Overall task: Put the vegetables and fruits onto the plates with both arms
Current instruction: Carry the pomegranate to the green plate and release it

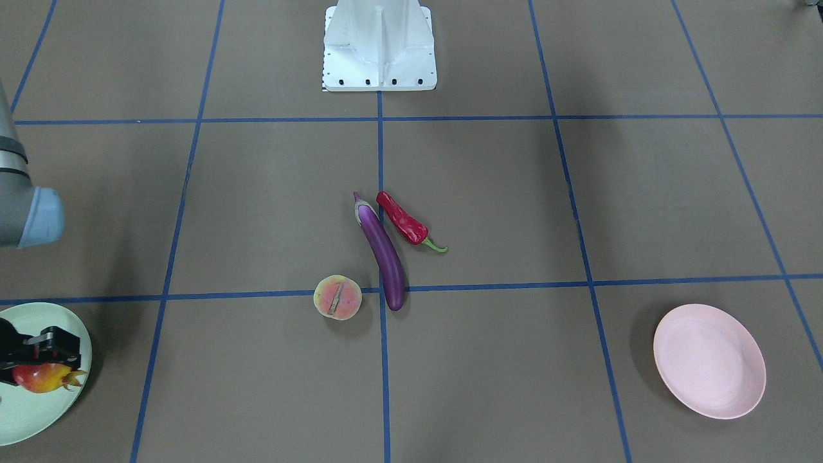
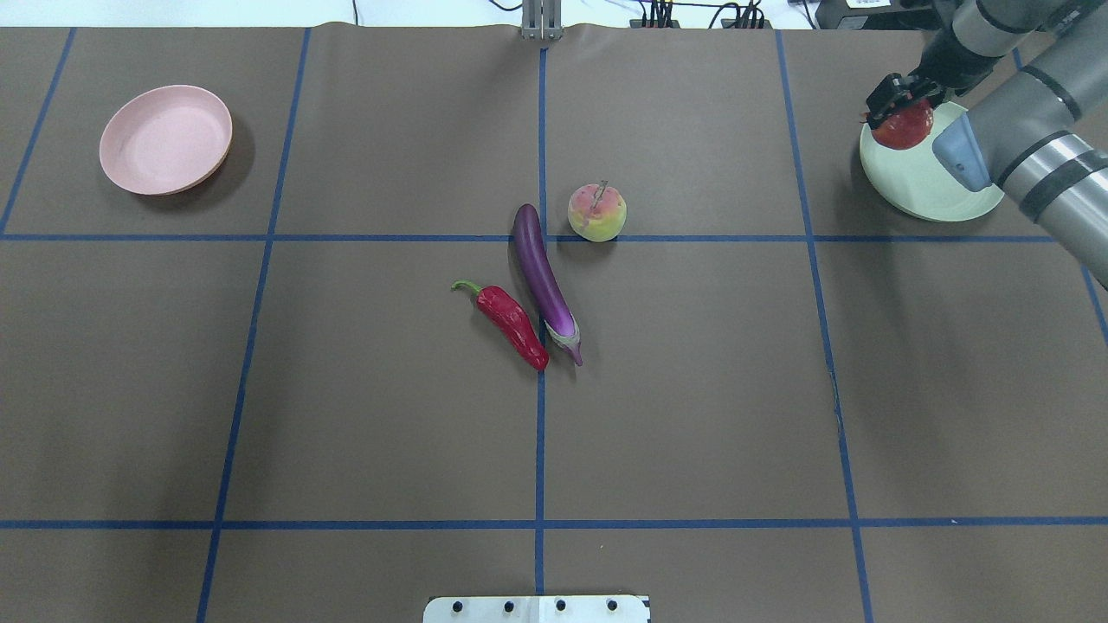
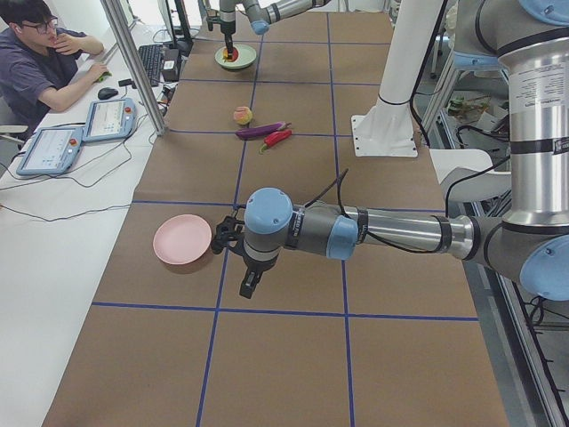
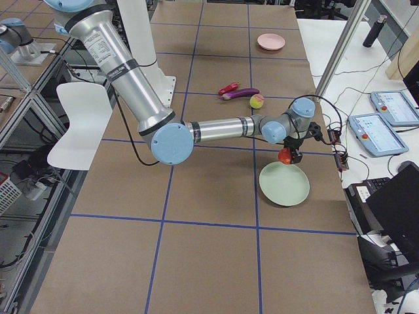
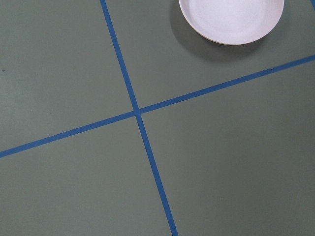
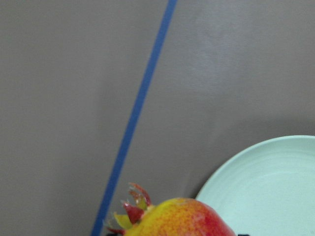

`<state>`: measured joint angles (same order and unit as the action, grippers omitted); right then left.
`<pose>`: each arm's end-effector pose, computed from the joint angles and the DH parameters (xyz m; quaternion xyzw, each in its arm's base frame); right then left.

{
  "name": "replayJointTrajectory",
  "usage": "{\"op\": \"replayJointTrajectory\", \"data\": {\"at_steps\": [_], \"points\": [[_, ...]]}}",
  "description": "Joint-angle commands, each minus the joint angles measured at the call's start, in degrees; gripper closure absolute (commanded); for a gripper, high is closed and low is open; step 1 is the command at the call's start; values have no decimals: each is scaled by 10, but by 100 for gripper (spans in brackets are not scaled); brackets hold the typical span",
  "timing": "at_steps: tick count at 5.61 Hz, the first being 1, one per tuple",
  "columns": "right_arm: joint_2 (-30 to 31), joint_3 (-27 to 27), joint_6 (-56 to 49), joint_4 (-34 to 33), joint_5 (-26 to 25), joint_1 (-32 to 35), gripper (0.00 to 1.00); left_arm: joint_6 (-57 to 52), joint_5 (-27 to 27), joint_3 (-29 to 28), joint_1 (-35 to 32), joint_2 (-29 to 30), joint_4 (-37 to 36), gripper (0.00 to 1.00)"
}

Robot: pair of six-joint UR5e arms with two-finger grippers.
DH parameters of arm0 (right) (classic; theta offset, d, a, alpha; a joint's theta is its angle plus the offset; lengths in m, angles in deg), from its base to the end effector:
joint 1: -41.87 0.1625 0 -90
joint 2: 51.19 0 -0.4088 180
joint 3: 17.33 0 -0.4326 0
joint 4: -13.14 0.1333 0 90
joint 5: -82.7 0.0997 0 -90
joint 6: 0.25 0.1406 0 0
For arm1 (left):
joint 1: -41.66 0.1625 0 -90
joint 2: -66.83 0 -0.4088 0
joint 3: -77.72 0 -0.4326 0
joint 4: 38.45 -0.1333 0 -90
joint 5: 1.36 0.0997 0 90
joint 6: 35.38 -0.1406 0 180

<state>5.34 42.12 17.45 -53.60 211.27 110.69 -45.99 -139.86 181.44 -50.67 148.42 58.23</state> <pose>-0.2448 -0.7582 0.5361 0.0945 -0.3745 -0.1027 0.9167 -0.0478 -0.4863 0.5973 0.1406 0.3951 0.1082 0.9013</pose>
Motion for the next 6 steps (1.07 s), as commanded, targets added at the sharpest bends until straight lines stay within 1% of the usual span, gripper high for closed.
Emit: {"op": "replayJointTrajectory", "data": {"at_steps": [1, 2, 3, 4, 5, 6], "points": [[14, -25, -23, 11, 17, 17, 41, 0, 0, -1, 0, 0, 0, 0], [15, -20, -20, 15, 26, 17, 0, 0, 0, 1, 0, 0, 0, 0], [14, 1, 5, 15, 32, 18, 0, 0, 0, 1, 0, 0, 0, 0], [18, 44, 85, 14, 34, 12, 0, -1, 0, 0, 0, 0, 0, 0], [17, 102, 157, 9, 25, -26, 0, -1, 0, 1, 0, 0, 0, 0], [10, 140, 190, 19, -15, -73, 0, -2, 0, -2, 0, 0, 0, 0]]}}
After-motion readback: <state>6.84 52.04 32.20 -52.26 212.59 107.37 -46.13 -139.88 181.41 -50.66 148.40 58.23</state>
